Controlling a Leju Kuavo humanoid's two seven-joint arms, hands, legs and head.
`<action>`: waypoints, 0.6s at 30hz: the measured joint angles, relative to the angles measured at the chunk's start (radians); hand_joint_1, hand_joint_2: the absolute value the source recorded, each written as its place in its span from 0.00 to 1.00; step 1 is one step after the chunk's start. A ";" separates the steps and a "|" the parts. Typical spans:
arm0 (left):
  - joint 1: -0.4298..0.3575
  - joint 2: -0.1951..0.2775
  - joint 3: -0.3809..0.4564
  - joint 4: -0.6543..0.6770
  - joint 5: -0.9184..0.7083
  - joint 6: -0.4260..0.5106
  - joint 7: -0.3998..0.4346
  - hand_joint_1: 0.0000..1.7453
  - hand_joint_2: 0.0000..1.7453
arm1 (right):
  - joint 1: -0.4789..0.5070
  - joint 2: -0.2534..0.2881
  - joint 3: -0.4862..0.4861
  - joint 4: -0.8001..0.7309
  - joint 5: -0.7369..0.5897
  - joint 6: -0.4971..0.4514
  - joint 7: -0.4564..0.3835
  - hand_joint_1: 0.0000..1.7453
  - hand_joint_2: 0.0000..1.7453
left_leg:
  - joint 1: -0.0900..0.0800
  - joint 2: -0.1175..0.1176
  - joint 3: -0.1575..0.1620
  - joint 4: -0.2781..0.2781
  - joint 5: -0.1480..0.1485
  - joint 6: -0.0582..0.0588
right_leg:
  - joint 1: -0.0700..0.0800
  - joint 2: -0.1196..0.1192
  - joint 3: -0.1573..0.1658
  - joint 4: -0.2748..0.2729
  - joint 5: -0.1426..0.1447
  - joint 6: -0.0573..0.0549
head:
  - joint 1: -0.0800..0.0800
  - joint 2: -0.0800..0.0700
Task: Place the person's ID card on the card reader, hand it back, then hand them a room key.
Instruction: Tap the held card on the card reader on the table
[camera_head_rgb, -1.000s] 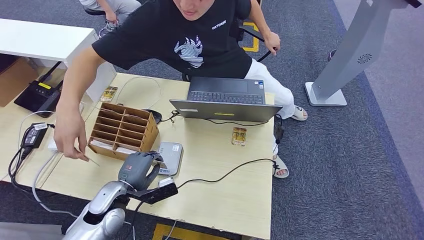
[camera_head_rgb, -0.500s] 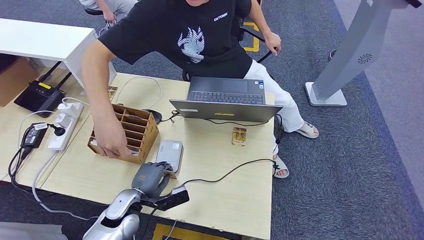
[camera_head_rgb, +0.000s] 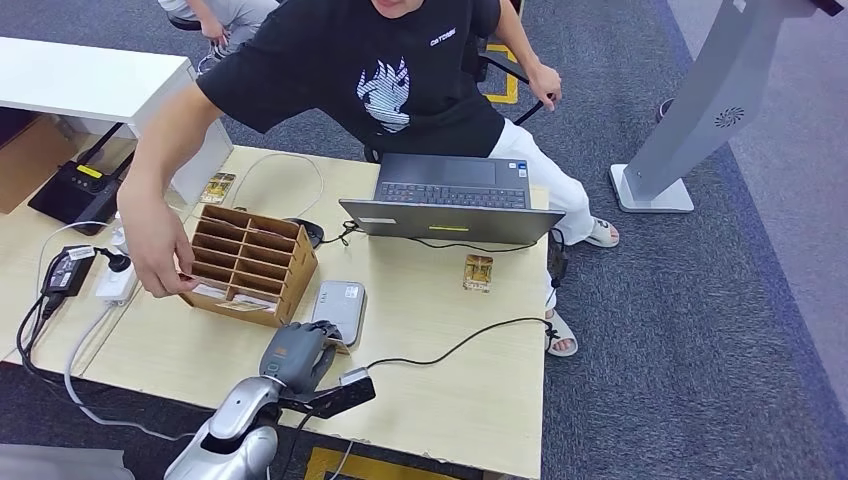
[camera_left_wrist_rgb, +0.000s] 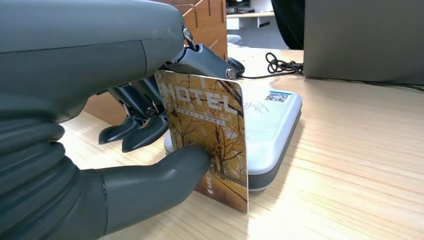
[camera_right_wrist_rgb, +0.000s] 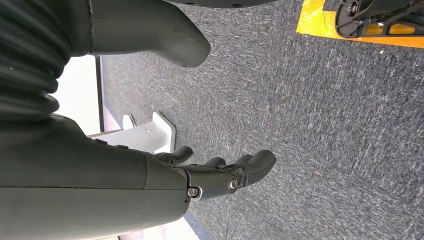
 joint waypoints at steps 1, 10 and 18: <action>0.001 0.000 0.005 -0.001 0.000 0.000 -0.003 1.00 1.00 | 0.000 0.000 0.001 0.000 0.000 0.000 0.000 0.00 1.00 | 0.000 0.000 0.000 0.000 0.000 0.000 | 0.000 0.000 0.000 0.000 0.000 0.000 | 0.000 0.000; 0.028 0.031 0.032 -0.169 0.052 -0.018 -0.060 1.00 1.00 | 0.001 0.000 0.001 0.000 -0.009 -0.004 -0.007 0.00 1.00 | 0.000 0.000 0.000 0.000 0.000 0.000 | 0.000 0.000 0.000 0.000 0.000 0.000 | 0.000 0.000; 0.044 0.067 0.033 -0.316 0.088 -0.040 -0.072 1.00 1.00 | 0.001 0.000 0.001 0.000 -0.016 -0.006 -0.011 0.00 1.00 | 0.000 0.000 0.000 0.000 0.000 0.000 | 0.000 0.000 0.000 0.000 0.000 0.000 | 0.000 0.000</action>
